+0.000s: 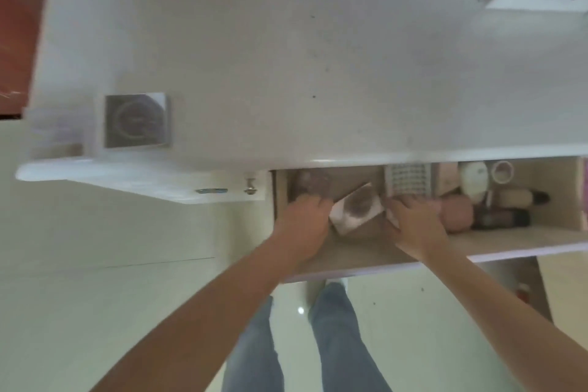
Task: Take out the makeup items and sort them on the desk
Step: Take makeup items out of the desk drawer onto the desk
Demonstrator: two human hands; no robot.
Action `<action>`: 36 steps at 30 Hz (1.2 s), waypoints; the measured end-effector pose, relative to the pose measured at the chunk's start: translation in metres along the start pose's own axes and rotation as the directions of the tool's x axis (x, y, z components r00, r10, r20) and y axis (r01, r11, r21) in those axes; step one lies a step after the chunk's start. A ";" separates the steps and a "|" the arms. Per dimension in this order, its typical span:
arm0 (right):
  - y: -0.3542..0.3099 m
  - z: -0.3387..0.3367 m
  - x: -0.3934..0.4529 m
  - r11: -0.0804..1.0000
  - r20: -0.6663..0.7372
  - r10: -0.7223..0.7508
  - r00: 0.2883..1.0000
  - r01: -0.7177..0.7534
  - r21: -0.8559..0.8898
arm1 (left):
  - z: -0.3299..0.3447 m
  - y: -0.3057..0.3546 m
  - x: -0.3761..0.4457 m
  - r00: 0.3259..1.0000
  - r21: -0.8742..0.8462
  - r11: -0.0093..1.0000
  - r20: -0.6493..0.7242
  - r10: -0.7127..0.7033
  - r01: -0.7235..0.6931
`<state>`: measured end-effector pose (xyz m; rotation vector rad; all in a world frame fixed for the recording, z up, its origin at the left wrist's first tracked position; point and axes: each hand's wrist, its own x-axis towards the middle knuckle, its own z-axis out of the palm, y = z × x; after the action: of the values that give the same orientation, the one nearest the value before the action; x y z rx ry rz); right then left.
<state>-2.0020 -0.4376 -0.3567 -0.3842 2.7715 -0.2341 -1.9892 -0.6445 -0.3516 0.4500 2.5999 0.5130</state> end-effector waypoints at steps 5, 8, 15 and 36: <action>0.047 0.001 0.021 0.905 0.143 0.425 0.894 -0.421 -0.057 | 0.047 0.067 0.069 0.967 0.157 0.974 0.170 -0.188 0.162; 0.059 -0.001 0.036 0.885 0.107 0.464 0.879 -0.465 -0.021 | 0.071 0.080 0.098 0.976 0.268 0.938 -0.085 -0.202 0.218; 0.077 0.010 0.040 0.819 0.208 0.493 0.845 -0.531 0.217 | 0.081 0.066 0.096 0.980 0.353 0.915 -0.103 -0.172 0.197; 0.008 -0.036 0.004 0.962 0.318 -0.240 0.917 0.269 -0.050 | -0.017 0.005 -0.032 0.941 0.290 0.957 -0.325 0.097 0.001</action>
<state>-2.0198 -0.4269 -0.3255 -0.7421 2.4242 -0.0953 -1.9691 -0.6573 -0.3238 0.5639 3.0188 0.2408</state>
